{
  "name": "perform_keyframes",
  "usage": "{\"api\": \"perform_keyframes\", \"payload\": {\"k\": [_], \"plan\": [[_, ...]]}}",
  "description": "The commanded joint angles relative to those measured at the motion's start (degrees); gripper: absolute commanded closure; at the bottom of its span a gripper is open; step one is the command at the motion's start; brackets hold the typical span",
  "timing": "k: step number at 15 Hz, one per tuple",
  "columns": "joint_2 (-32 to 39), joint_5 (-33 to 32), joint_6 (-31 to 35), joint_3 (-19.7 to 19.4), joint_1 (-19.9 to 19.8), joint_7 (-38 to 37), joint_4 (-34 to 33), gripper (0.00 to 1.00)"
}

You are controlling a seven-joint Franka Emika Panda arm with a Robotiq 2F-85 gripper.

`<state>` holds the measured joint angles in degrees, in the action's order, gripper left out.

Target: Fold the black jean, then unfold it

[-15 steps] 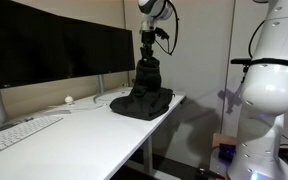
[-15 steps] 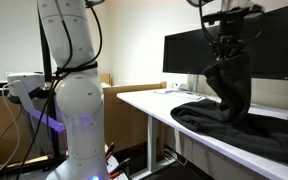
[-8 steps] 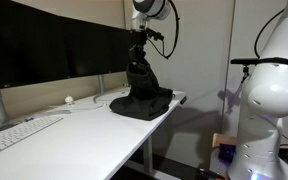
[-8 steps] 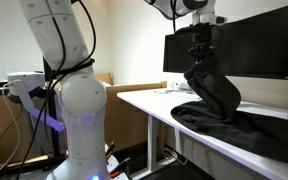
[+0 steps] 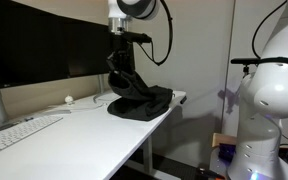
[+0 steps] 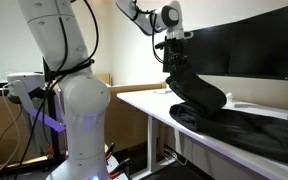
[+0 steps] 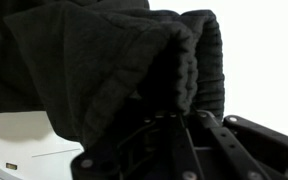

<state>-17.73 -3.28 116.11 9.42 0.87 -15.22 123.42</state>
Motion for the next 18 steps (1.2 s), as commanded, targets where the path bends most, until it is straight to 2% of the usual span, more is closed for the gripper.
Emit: {"api": "perform_keyframes", "payload": {"k": [1,5,9,14,18], "plan": [[1.4,-2.8,3.6,5.6,2.2,-14.2,0.3,0.92],[5.4,-7.4,2.2,12.4,4.7,-28.9,-3.5,0.91],[11.4,-14.2,-0.8,16.1,8.1,-38.4,-9.6,0.91],[20.3,-20.7,-6.2,16.4,14.5,-43.3,-19.4,0.91],[27.4,-23.6,-8.8,14.9,20.3,-43.3,-28.0,0.92]]}}
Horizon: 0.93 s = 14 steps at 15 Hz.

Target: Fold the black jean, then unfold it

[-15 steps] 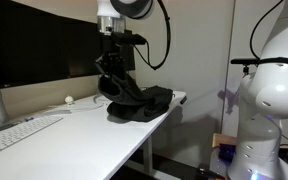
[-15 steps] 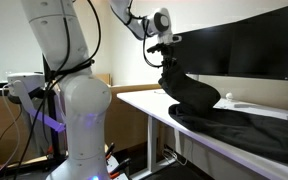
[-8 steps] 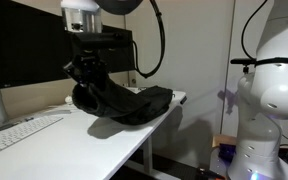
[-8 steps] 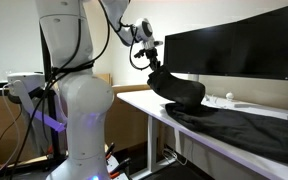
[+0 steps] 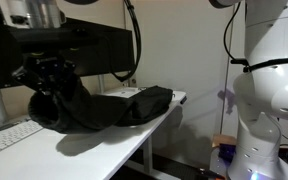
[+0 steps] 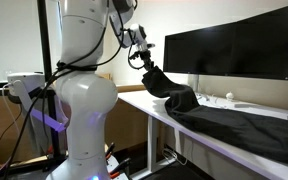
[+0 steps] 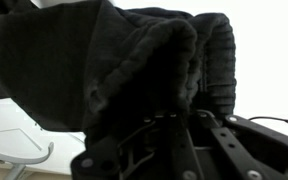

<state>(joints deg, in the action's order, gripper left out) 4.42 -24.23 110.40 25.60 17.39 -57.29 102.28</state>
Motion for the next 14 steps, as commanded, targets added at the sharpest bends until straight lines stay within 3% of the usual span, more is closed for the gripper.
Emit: {"api": "perform_keyframes", "payload": {"k": [1,7,14], "plan": [[7.1,-2.9,-3.8,-1.9,5.1,-0.8,-9.3,0.92],[16.0,-3.9,-7.5,-6.2,12.7,0.5,-20.7,0.92],[24.2,-1.9,-13.4,-10.6,18.8,3.5,-29.9,0.92]]}}
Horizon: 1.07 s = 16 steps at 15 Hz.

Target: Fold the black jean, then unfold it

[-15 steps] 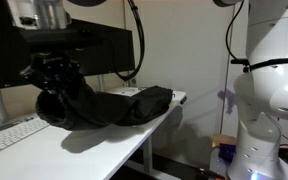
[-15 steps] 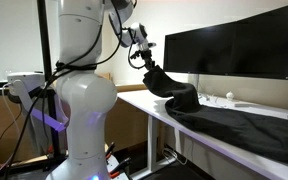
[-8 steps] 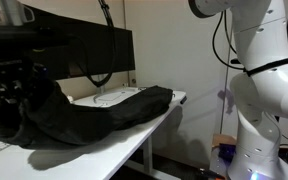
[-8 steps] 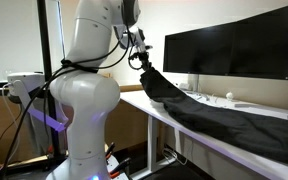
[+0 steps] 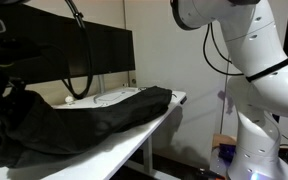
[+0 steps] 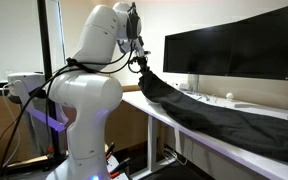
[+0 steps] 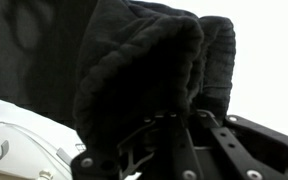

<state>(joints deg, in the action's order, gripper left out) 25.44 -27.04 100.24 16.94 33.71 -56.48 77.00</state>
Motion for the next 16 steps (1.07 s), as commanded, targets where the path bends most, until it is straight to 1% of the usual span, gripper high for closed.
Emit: {"api": "perform_keyframes", "payload": {"k": [1,6,9,10,16], "plan": [[4.2,1.4,-3.9,-2.4,3.1,3.3,-5.5,0.92],[8.0,3.6,-6.6,-4.5,5.5,6.6,-8.4,0.92],[9.5,4.9,-6.8,-5.4,6.6,7.9,-9.3,0.92],[9.6,4.1,-6.9,-3.5,5.4,7.7,-9.0,0.92],[10.7,4.1,-7.4,-3.2,5.5,8.6,-9.8,0.92]]}}
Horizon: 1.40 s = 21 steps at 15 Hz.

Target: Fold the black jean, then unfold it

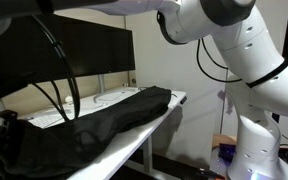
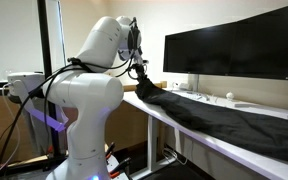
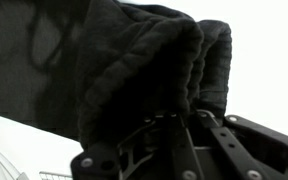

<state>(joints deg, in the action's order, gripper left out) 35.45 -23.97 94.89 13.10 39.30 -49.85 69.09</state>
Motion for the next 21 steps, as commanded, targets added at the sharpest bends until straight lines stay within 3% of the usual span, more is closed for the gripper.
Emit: {"api": "perform_keyframes", "payload": {"k": [1,2,3,4,12,21], "plan": [[0.8,1.1,-2.0,0.7,0.0,2.1,-1.9,0.66],[0.9,1.3,-2.5,0.9,-0.1,2.5,-2.3,0.64],[1.3,2.6,-2.7,-1.5,1.7,3.2,-3.3,0.59],[1.3,1.7,-2.9,0.8,0.1,2.8,-3.0,0.52],[1.8,2.2,-4.5,1.8,0.1,4.3,-6.0,0.02],[-1.8,1.5,-3.7,2.1,-0.6,5.8,-10.2,0.0]]}}
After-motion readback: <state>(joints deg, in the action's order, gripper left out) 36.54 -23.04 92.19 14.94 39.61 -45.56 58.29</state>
